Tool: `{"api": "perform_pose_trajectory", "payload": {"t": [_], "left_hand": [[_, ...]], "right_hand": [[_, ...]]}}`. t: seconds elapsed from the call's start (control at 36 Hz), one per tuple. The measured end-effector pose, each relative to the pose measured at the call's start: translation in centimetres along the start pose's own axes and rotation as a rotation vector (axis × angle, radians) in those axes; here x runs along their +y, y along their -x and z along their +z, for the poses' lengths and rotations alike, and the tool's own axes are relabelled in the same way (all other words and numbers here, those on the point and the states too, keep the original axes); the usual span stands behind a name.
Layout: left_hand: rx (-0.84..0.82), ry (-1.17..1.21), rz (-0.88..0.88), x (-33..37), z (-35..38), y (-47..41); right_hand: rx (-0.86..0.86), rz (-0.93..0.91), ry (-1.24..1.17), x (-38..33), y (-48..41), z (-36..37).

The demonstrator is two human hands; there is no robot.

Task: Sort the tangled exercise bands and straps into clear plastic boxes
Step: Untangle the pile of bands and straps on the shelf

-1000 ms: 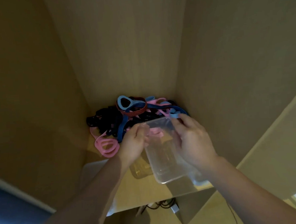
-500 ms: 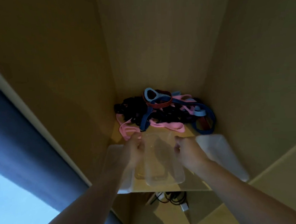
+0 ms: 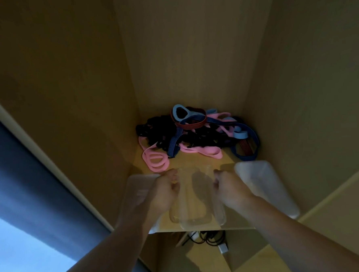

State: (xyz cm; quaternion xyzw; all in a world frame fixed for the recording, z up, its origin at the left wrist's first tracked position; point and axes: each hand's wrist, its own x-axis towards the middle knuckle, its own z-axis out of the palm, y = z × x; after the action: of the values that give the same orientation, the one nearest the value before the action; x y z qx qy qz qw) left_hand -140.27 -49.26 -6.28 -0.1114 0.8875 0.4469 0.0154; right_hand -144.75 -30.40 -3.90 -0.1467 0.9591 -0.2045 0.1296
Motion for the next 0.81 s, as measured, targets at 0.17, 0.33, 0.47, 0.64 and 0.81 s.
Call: {"api": "perform_pose_trajectory", "payload": {"t": [0.17, 0.33, 0.47, 0.64, 0.81], "left_hand": [[0.060, 0.098, 0.142, 2.1, 0.6, -0.5], [0.078, 0.077, 0.359, 7.7, 1.9, -1.5], [-0.051, 0.131, 0.379, 10.3, 4.5, -1.9], [-0.170, 0.126, 0.354, 10.6, 7.9, -2.4], [-0.270, 0.041, 0.327, 8.5, 9.5, -3.8]], "right_hand": [[0.121, 0.052, 0.078, 1.0, 0.1, -3.1], [0.329, 0.139, 0.228, 2.2, 1.3, -9.0], [0.366, 0.252, 0.273, 4.5, 2.4, -10.2], [0.295, 0.299, 0.392, 7.2, 2.2, -9.2], [0.106, 0.396, 0.364, 7.2, 0.4, -6.8]]}}
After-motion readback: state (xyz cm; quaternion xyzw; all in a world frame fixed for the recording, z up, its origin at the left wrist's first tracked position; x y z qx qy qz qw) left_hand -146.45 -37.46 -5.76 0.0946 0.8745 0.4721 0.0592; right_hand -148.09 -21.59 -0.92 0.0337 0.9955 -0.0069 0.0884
